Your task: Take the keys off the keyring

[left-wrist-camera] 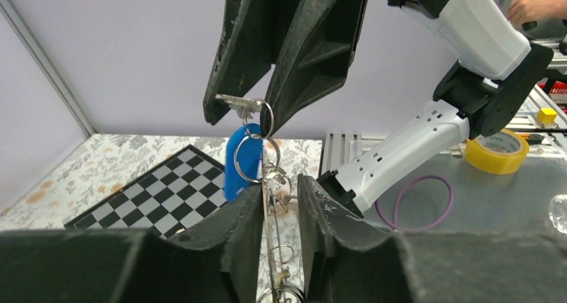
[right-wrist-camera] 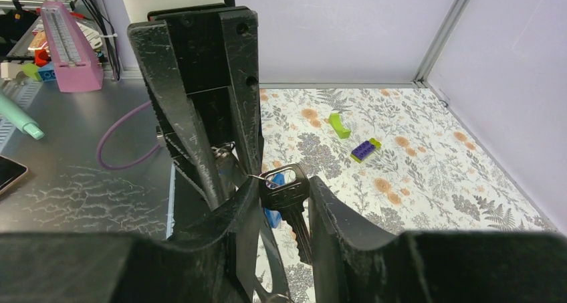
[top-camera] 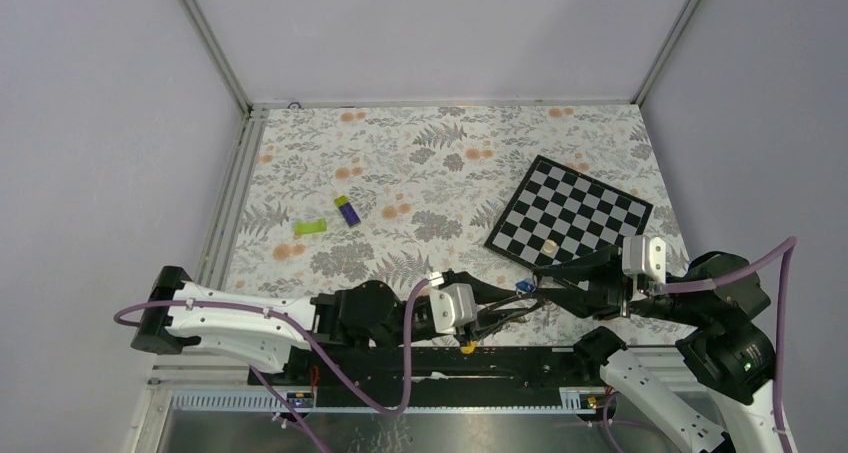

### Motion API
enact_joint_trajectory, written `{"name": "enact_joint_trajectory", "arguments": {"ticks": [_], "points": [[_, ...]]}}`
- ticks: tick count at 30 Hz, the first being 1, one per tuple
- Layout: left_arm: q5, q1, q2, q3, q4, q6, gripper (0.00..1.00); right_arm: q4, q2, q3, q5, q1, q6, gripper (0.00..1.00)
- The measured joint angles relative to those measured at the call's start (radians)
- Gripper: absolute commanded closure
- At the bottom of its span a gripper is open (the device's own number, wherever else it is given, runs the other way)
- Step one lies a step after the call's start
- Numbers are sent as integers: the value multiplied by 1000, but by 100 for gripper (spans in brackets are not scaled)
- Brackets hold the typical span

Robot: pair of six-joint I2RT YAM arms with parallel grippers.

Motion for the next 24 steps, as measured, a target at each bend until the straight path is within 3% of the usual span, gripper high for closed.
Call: {"name": "enact_joint_trajectory", "arguments": {"ticks": [10,24], "points": [[-31,0,0,10,-34,-1,60,9,-1,-8,-10,0,34,84],[-66,0,51,1,100,3,58,11,-1,-8,-23,0,48,85]]}}
